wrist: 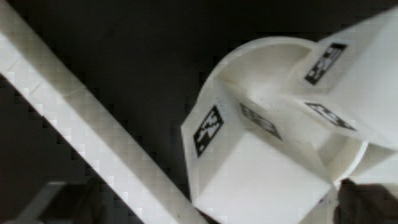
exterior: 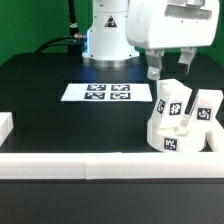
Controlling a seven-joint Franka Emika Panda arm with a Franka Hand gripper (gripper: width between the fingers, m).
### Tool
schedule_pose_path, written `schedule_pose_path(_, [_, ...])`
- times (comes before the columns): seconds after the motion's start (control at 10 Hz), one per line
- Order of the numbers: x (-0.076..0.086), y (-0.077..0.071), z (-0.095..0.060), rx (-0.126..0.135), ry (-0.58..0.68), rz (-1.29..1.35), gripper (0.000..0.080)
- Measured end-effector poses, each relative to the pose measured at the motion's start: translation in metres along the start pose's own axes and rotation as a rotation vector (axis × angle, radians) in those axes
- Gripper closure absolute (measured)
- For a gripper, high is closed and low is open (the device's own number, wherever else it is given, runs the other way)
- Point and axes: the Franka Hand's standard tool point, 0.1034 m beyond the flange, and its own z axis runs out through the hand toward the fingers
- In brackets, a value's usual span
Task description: Assemble stool
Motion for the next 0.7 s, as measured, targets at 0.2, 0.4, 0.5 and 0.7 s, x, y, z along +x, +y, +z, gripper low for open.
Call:
schedule_pose_path(0.2, [0.0024,0.0038,0.0000,-0.030,-0.004,-0.237,0.0150])
schedule_pose_path(0.4, [0.0079,0.0060,0.0023,-0.048,-0.032,-0.436,0.0150])
schedule_pose_path(0.5, [0.0054,0.0078,0.0027,-0.049,-0.037,-0.486,0.0150])
schedule_pose_path(0.7, [0.0021,0.0104,0.0041,-0.054,-0.055,-0.605,0.0150])
